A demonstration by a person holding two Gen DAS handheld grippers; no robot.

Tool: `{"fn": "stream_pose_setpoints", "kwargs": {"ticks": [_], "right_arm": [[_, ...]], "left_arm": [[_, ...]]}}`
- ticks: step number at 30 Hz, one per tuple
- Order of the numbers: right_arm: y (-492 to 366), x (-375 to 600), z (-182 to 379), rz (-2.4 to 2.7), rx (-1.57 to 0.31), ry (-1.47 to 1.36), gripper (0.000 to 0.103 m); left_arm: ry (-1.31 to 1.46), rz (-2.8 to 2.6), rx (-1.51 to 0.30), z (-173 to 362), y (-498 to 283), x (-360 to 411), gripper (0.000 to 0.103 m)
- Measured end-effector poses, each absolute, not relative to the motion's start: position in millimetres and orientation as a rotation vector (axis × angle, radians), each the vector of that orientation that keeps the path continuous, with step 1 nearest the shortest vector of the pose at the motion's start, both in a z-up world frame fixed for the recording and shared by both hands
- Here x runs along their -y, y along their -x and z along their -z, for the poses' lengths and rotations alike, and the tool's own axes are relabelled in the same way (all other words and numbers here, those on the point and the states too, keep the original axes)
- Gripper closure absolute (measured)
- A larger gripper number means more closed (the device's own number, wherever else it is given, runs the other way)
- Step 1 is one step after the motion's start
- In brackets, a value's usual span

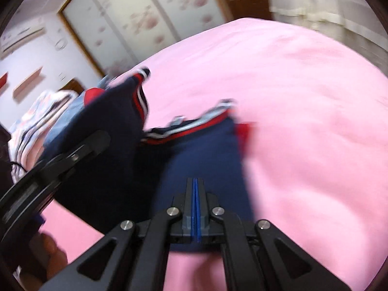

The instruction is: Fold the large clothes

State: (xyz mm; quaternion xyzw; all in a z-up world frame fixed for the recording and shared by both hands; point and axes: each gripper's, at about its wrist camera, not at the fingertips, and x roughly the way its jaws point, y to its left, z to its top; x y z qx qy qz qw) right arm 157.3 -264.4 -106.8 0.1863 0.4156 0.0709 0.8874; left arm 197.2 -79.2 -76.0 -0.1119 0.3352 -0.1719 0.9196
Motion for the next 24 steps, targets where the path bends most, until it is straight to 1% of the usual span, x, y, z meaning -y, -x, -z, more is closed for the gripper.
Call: {"fn": "stream_pose_setpoints", "kwargs": {"ticks": [4,7,8,9,10,11,12,13,15,16,17,18,19,21,22,23,24], "right_arm": [[-132.4,304.0,121.8,-0.071,-0.907,-0.417,0.103],[-121.1,311.8,132.0,-0.044,-0.935,-0.413,0.103],[-119.2,313.2,134.4,-0.041,-0.942,-0.414,0.103],[-116.0,314.4,134.9,-0.039,-0.943,-0.414,0.103],[-113.4,314.7,133.9,-0.038,-0.939,-0.413,0.103],[-111.5,315.3,132.2,-0.036,-0.937,-0.411,0.103],[-111.5,313.8,130.3,-0.039,-0.932,-0.406,0.101],[-113.3,312.6,128.3,-0.04,-0.928,-0.401,0.1],[-116.2,308.3,120.0,-0.048,-0.911,-0.384,0.1],[-117.5,306.8,115.0,-0.054,-0.901,-0.376,0.1],[-117.9,304.5,109.6,-0.06,-0.891,-0.37,0.1],[-118.8,302.9,106.1,-0.069,-0.882,-0.365,0.1],[-120.5,303.9,101.3,-0.078,-0.873,-0.359,0.1],[-123.8,299.2,89.6,-0.1,-0.859,-0.349,0.096],[-125.7,296.2,83.8,-0.114,-0.852,-0.343,0.09],[-128.4,291.7,79.0,-0.128,-0.847,-0.336,0.08],[-130.4,287.8,74.6,-0.139,-0.843,-0.329,0.074]], "left_arm": [[0.112,0.369,-0.76,102.5,-204.2,131.6,0.091],[-0.013,0.348,-0.842,131.3,-209.9,165.4,0.091],[-0.051,0.339,-0.838,135.2,-207.7,172.7,0.091],[-0.078,0.335,-0.825,135.9,-204.5,176.9,0.088],[-0.103,0.333,-0.814,134.5,-201.7,181.3,0.084],[-0.112,0.346,-0.814,133.1,-199.7,183.8,0.074],[-0.109,0.36,-0.818,130.8,-198.3,184.5,0.066],[-0.096,0.376,-0.822,126.2,-196.1,182.4,0.063],[-0.067,0.406,-0.835,116.4,-192.0,177.7,0.052],[-0.042,0.426,-0.848,109.3,-189.6,173.7,0.05],[-0.015,0.446,-0.861,103.4,-187.9,169.1,0.045],[0.013,0.464,-0.876,95.8,-187.7,164.3,0.038],[0.058,0.486,-0.89,86.0,-184.3,155.0,0.034],[0.13,0.514,-0.887,72.9,-178.7,137.8,0.026],[0.173,0.523,-0.879,65.8,-175.1,125.4,0.025],[0.219,0.525,-0.871,59.8,-172.8,111.6,0.023],[0.26,0.52,-0.863,55.7,-170.5,99.8,0.023]]}}
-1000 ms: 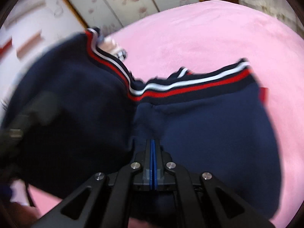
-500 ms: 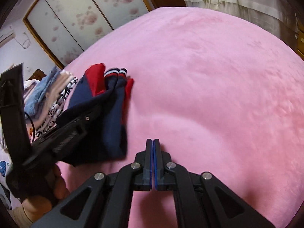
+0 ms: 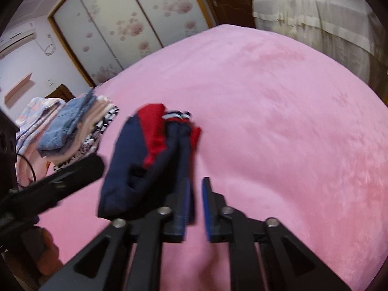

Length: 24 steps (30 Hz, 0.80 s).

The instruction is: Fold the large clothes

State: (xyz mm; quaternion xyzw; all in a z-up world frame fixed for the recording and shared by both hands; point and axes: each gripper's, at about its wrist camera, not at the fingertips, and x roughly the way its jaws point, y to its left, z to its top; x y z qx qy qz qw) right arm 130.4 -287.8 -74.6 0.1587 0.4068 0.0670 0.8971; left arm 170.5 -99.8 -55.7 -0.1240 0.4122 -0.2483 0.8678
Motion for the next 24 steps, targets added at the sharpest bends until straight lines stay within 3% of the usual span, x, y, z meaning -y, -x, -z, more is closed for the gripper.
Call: {"fn": "stream_pose_setpoints", "kwargs": {"ticks": [2,4,12,13,14,16,21,23,24], "right_arm": [[-134.2,276.7,66.8,-0.161,-0.832,-0.306,0.057],[-141.1,265.3,64.7,-0.185,-0.837,-0.288,0.053],[-170.6,231.6,84.7,-0.211,-0.961,-0.237,0.052],[-173.0,228.7,86.5,-0.207,-0.969,-0.221,0.057],[-175.1,225.9,88.7,-0.208,-0.977,-0.201,0.084],[-176.2,225.9,91.5,-0.203,-0.986,-0.185,0.087],[-157.9,257.2,91.4,-0.179,-0.926,-0.298,0.09],[-162.0,265.9,124.9,-0.145,-1.01,-0.33,0.09],[-163.1,268.6,138.1,-0.14,-1.039,-0.349,0.09]], "left_arm": [[0.316,0.453,-0.852,54.1,-168.4,73.3,0.023],[0.326,0.363,-0.859,62.2,-169.8,51.3,0.023],[0.317,0.199,-1.005,122.5,-180.3,16.9,0.023],[0.311,0.202,-1.006,125.9,-181.0,19.2,0.023],[0.306,0.206,-1.007,127.6,-181.2,21.0,0.023],[0.289,0.223,-0.999,129.5,-186.3,28.7,0.026],[0.279,0.339,-0.99,130.1,-193.8,49.7,0.062],[0.23,0.355,-0.985,133.8,-195.4,63.8,0.073],[0.196,0.352,-0.984,137.5,-195.0,71.2,0.073]]}}
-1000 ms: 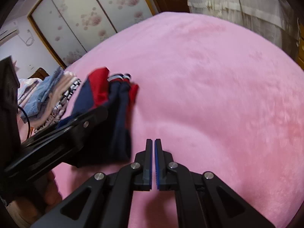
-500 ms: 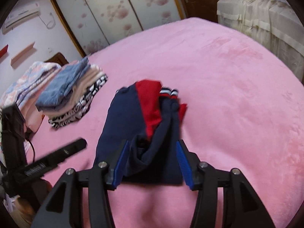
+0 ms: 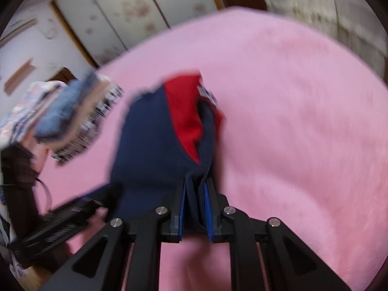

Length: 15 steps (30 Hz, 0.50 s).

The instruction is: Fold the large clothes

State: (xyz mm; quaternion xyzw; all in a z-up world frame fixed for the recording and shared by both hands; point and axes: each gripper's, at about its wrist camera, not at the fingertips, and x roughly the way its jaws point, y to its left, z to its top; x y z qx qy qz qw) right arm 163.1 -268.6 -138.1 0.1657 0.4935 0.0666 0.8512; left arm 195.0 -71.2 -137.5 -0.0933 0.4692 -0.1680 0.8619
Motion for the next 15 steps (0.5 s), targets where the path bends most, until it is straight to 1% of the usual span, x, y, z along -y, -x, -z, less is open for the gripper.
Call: {"fn": "stream_pose_setpoints", "kwargs": {"ticks": [2,4,6,7,8,9,10,11,15], "right_arm": [[-160.6,271.4,150.5,-0.134,-1.039,-0.369,0.089],[-157.8,270.9,145.4,-0.133,-1.021,-0.378,0.088],[-155.6,268.1,137.8,-0.126,-1.011,-0.357,0.083],[-154.4,267.2,133.5,-0.119,-1.007,-0.346,0.075],[-153.1,266.6,127.6,-0.11,-1.001,-0.332,0.067],[-151.6,266.9,120.0,-0.104,-0.987,-0.317,0.063],[-151.6,268.4,112.4,-0.105,-0.973,-0.311,0.061],[-152.7,270.1,104.6,-0.11,-0.956,-0.308,0.061],[-171.1,276.3,81.6,-0.122,-0.902,-0.297,0.061]], "left_arm": [[0.14,0.348,-0.98,145.3,-191.9,82.1,0.073],[0.113,0.341,-0.957,145.7,-187.0,84.7,0.073],[0.129,0.343,-0.961,143.0,-186.7,82.4,0.073],[0.162,0.349,-0.974,140.4,-186.9,78.5,0.072],[0.187,0.356,-0.99,137.7,-188.3,75.3,0.068],[0.196,0.362,-1.002,135.3,-188.5,72.8,0.06],[0.205,0.37,-1.023,131.6,-189.9,70.4,0.055],[0.211,0.378,-1.024,128.0,-191.5,68.3,0.05],[0.233,0.377,-0.958,107.9,-207.5,56.5,0.049]]}}
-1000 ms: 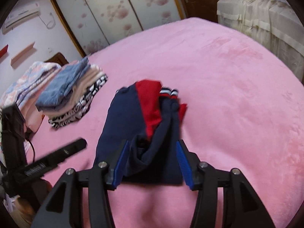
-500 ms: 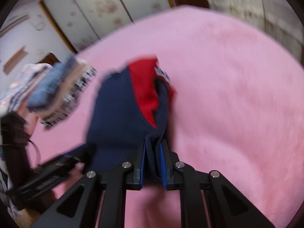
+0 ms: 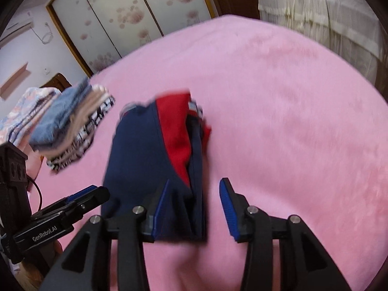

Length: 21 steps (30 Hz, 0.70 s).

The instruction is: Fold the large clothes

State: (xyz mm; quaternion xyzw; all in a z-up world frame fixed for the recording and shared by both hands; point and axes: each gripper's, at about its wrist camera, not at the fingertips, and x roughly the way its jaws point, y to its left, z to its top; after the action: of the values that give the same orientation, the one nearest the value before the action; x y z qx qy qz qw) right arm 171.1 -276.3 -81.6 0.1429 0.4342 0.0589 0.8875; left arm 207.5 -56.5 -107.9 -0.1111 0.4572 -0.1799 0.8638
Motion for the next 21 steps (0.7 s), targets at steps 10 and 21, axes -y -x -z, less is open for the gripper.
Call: {"fn": "stream_pose_setpoints", "kwargs": {"ticks": [10,21], "right_arm": [[-251.0,260.7,87.7,-0.131,-0.884,-0.27,0.063],[-260.4,270.2,129.9,-0.007,-0.969,-0.234,0.093]], "left_arm": [[0.322,0.292,-0.975,117.6,-278.7,40.1,0.06],[0.307,0.304,-0.972,133.0,-293.8,60.1,0.066]]}}
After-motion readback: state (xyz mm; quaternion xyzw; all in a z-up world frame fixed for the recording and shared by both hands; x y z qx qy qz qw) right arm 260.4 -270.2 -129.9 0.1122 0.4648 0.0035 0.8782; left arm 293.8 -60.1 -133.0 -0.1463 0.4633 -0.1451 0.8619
